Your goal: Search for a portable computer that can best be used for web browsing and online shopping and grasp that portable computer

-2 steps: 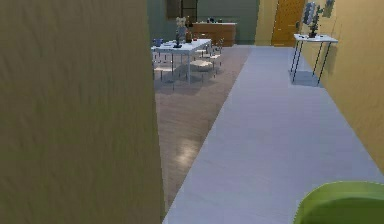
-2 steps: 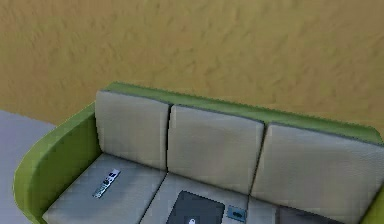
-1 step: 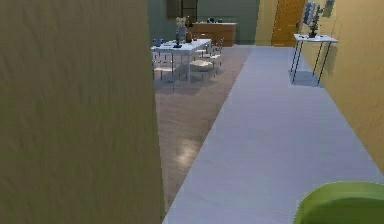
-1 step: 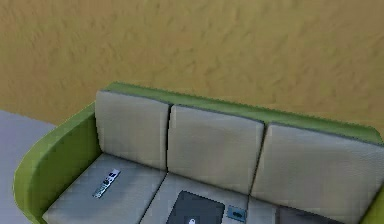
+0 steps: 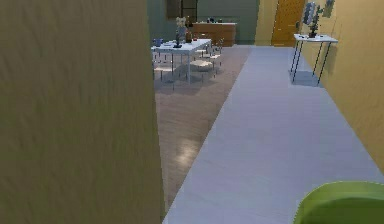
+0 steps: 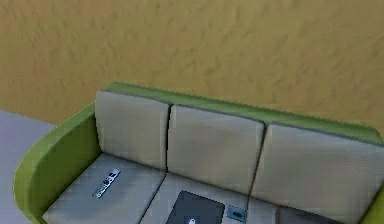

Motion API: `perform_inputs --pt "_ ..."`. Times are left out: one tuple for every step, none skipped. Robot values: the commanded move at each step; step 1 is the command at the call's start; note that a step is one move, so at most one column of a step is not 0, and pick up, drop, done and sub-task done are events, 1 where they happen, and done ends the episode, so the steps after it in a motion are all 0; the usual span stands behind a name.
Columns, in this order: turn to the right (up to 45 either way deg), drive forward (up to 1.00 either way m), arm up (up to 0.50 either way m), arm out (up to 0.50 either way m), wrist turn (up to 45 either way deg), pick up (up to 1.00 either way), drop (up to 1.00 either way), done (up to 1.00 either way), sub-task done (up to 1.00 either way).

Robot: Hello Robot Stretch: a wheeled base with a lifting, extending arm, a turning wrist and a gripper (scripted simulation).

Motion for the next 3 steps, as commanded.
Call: perform_inputs --pt "0.0 0.00 0.00 0.00 0.0 1.00 0.00 0.00 0.00" --pt "0.0 0.00 0.10 0.00 0.0 0.00 0.00 0.00 0.00" --pt "0.0 0.00 0.00 0.00 0.0 0.00 0.00 1.00 0.00"
